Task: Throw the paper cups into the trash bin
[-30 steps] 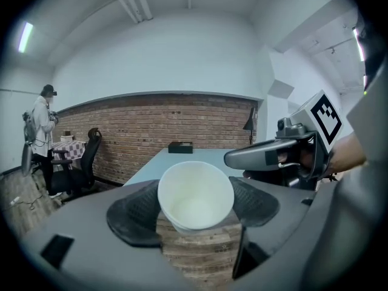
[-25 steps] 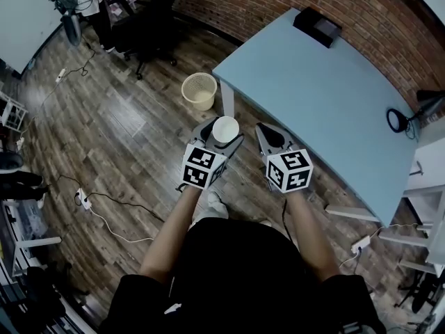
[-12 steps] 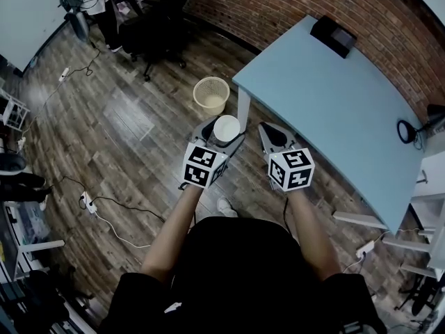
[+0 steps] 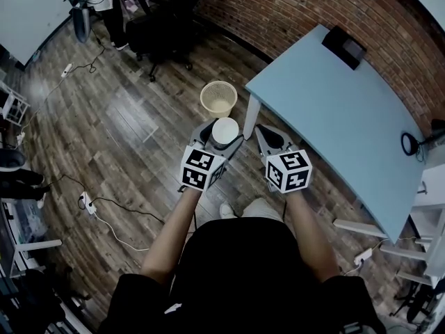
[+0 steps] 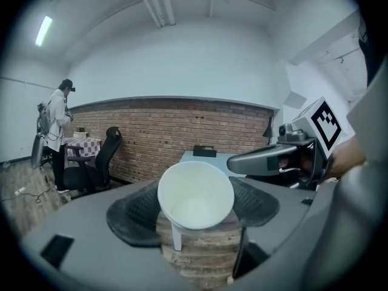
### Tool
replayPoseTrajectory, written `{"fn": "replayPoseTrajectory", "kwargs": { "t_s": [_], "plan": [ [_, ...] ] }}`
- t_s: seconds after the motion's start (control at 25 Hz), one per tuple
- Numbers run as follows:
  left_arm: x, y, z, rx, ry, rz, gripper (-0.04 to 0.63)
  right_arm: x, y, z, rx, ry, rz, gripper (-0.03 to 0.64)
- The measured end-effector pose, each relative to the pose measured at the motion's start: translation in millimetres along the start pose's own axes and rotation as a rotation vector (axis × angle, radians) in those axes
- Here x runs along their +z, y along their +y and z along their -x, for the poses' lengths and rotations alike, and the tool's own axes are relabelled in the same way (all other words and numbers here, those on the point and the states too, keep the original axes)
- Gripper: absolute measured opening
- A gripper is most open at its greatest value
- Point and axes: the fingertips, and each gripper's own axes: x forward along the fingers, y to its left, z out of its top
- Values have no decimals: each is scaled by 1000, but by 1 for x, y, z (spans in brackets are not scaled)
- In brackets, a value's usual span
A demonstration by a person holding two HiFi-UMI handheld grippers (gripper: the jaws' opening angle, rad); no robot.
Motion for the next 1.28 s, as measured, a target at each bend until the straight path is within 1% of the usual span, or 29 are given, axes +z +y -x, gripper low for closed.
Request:
{"fn": "replayPoseTrajectory", "kwargs": {
  "t_s": [0.12,0.28,0.44,0.64,0.88,1.08,1.28],
  "plan": [
    [-1,7,-1,6,3,13,359,4,3,-9,13,13,12,5],
    [-2,14,-10,-1,28,-28,359,7,2,-24,28,20,21,5],
    [5,23,-16,1,9,10,359,5,-1,-40,50,39,17,5],
    [17,44,-24,28,-10,-5,359,8,-3,-68,76,59,45,5],
    [20,70,-41,58,-9,15,359,19,-13,-99,113,57,46,5],
    [24,92,-62,77,-9,27,359,28,-24,-127,138,67,80,5],
    [25,117,-80,98,-3,50,359,39,-36,-153,158,67,79,5]
  ]
}}
